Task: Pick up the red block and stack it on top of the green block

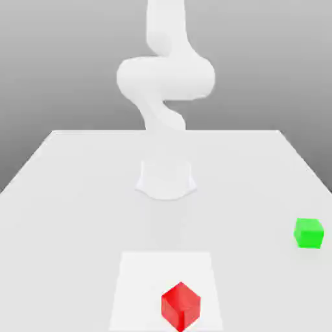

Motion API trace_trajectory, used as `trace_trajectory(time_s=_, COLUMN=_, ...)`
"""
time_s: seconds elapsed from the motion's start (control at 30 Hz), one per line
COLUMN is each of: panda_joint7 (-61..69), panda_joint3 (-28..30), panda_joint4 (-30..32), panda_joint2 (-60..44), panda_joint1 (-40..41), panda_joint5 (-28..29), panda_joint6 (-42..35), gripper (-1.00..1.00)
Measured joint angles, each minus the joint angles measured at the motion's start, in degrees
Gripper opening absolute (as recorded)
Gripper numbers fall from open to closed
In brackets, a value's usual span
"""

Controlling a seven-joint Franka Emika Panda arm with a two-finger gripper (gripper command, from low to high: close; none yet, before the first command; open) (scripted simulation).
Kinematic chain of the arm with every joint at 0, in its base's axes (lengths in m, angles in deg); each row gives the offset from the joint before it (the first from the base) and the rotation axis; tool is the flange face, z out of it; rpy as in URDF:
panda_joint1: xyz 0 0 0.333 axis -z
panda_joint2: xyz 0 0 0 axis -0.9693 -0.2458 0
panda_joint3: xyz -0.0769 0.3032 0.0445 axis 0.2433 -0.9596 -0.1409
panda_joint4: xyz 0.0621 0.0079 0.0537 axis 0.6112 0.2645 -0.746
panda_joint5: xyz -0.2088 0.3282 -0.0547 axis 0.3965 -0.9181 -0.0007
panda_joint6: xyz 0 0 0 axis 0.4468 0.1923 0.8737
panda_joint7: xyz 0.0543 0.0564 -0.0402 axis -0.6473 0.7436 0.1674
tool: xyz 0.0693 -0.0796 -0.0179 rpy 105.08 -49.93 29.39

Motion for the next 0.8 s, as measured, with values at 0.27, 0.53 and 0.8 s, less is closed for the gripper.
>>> trace_trajectory(time_s=0.27, panda_joint7=-18.2, panda_joint3=-7.7, panda_joint4=3.1, panda_joint2=-17.1, panda_joint1=7.3, panda_joint5=5.2, panda_joint6=6.1, gripper=0.00)
trace_trajectory(time_s=0.53, panda_joint7=-35.8, panda_joint3=-11.5, panda_joint4=6.1, panda_joint2=-33.8, panda_joint1=10.8, panda_joint5=10.0, panda_joint6=12.1, gripper=0.00)
trace_trajectory(time_s=0.8, panda_joint7=-48.3, panda_joint3=-11.9, panda_joint4=9.4, panda_joint2=-49.2, panda_joint1=10.3, panda_joint5=7.7, panda_joint6=18.8, gripper=0.00)
